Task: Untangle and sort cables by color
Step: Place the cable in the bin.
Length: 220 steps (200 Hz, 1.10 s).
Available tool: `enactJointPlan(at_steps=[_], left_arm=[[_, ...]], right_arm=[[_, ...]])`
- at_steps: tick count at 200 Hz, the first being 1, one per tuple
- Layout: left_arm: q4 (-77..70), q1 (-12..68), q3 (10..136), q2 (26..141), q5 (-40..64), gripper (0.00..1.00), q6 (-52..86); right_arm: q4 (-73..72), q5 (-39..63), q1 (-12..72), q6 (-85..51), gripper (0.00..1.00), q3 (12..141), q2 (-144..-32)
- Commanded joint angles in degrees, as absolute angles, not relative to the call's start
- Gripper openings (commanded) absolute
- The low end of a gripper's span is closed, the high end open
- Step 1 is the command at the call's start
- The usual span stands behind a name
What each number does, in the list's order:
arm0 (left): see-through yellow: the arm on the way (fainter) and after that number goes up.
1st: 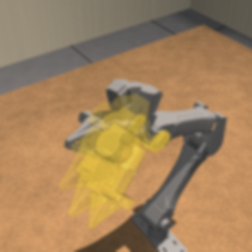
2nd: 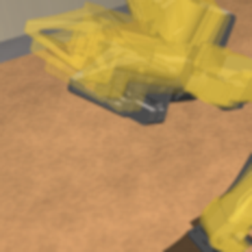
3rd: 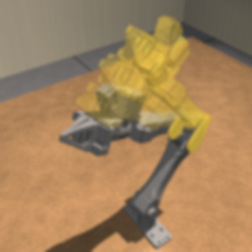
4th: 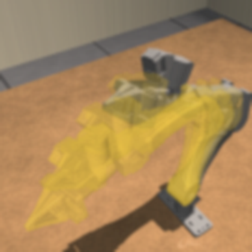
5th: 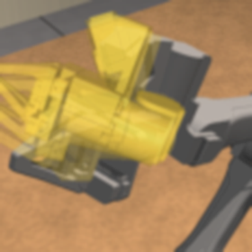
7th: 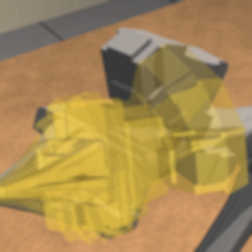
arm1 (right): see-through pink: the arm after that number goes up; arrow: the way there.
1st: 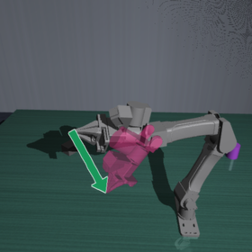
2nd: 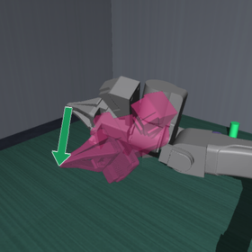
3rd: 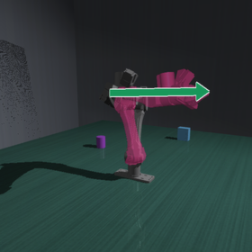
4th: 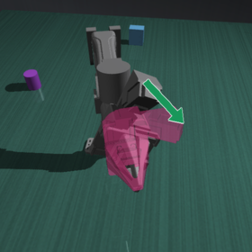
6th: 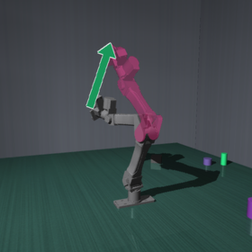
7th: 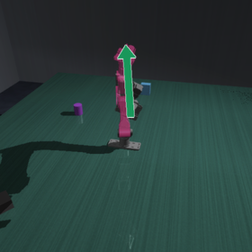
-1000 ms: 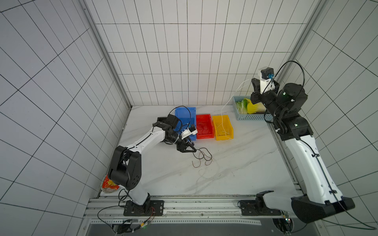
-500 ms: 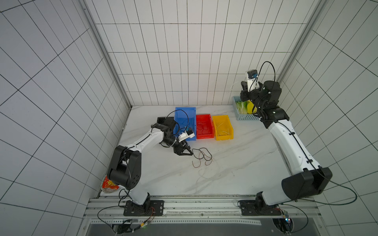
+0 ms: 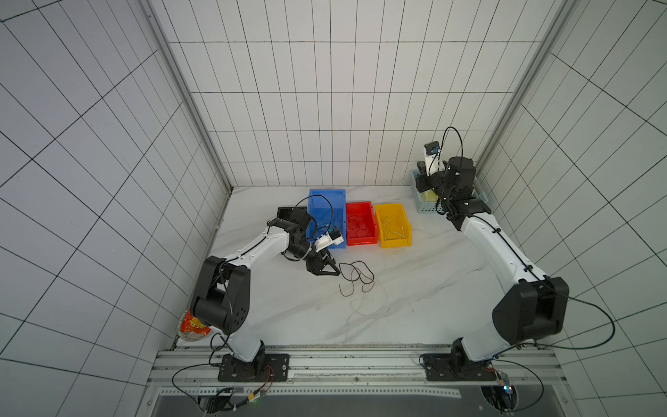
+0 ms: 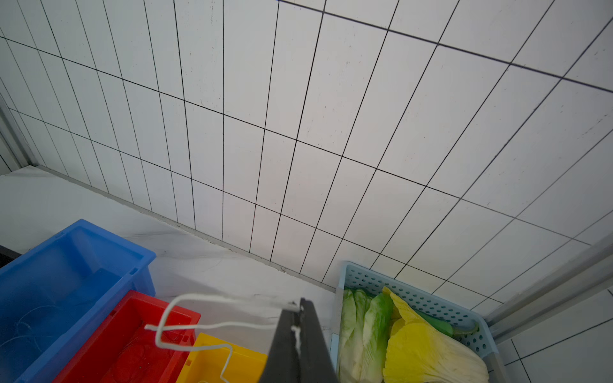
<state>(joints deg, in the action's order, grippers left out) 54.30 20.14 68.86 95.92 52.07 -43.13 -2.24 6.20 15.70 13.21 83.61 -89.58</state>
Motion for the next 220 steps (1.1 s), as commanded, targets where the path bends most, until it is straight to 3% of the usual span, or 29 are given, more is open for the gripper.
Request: enactJointPlan(at_steps=[1, 125, 220], left_arm=[[54.6, 19.9, 68.4, 96.7, 52.3, 0.56, -44.2], [54.7, 19.9, 68.0, 97.1, 52.4, 0.56, -44.2], [54.6, 19.9, 67.6, 97.5, 52.2, 0.56, -44.1]], right_arm=[[-3.4, 6.8, 15.1, 13.7, 0.0, 88.4, -88.4], [-2.8, 7.4, 15.1, 12.9, 0.0, 89.8, -87.0], [-7.1, 4.0, 15.1, 11.1, 0.0, 71.2, -88.4]])
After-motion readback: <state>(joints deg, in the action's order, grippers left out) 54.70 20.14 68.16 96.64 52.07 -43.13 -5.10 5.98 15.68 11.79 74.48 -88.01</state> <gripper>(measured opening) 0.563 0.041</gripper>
